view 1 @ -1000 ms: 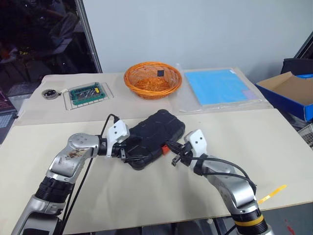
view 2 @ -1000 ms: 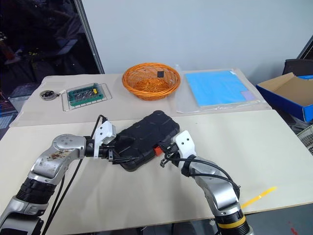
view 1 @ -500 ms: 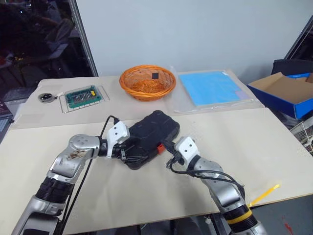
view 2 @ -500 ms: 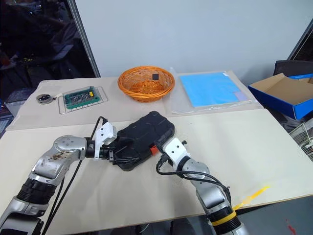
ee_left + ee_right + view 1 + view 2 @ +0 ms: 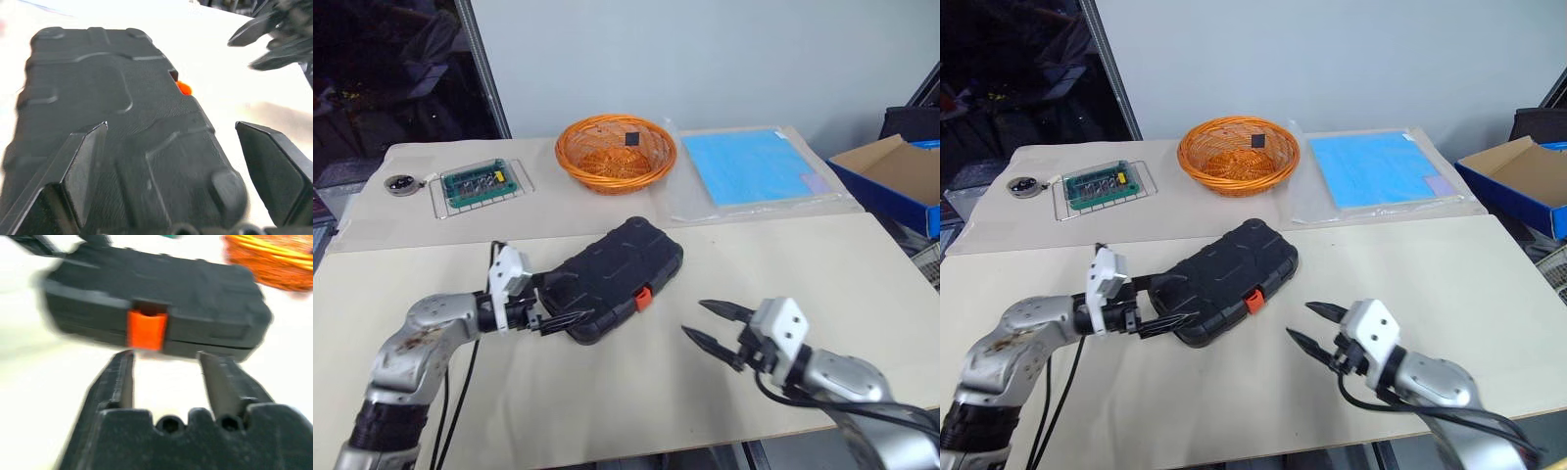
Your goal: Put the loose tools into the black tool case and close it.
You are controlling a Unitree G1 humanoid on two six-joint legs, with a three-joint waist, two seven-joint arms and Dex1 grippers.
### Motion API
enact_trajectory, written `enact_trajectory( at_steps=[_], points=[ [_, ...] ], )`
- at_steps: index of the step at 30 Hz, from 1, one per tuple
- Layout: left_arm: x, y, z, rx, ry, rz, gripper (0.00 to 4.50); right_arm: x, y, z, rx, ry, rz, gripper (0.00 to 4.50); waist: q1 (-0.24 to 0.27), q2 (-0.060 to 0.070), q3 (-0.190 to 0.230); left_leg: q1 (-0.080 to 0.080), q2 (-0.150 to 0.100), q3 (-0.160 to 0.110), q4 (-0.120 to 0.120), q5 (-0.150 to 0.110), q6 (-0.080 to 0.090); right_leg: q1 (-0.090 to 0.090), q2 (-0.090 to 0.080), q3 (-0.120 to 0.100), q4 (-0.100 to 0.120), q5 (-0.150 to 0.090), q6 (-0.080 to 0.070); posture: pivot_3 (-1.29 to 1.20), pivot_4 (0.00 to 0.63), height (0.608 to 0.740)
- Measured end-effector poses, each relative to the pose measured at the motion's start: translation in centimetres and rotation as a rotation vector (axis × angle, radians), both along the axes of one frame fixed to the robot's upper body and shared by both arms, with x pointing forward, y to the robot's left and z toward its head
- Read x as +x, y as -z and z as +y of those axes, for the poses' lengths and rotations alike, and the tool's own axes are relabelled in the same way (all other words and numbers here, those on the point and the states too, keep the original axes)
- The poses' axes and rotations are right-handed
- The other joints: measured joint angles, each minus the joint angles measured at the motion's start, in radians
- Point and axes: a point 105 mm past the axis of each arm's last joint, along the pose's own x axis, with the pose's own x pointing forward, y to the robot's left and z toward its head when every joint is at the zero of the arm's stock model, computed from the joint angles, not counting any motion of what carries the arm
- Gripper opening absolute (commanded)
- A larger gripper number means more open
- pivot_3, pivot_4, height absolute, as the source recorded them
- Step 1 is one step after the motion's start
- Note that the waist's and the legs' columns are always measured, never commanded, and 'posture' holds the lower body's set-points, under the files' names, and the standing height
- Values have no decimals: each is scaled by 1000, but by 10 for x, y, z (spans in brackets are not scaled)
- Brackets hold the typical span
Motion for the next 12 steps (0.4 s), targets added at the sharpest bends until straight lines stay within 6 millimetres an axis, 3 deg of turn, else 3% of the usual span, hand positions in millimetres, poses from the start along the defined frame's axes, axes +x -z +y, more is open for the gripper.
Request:
enact_trajectory(
  at_steps=[2,8,12],
  points=[
    [-12,4,9,-7,-32,29,4500,-9,-2,-13,-18,15,40,4460,5,-1,1,1,0,1,0,0,0,1,-1,1,-1,0,1,0,150,740],
    [-54,28,38,23,-156,142,4500,-26,-23,-60,-84,138,52,4460,21,-4,3,6,1,4,2,0,-1,6,-1,0,-1,-4,3,0,150,740],
    [-60,29,40,38,-178,142,4500,-32,-27,-67,-108,141,56,4460,33,-5,4,7,2,5,2,2,-3,7,-1,0,1,-7,6,0,150,740]
  ],
)
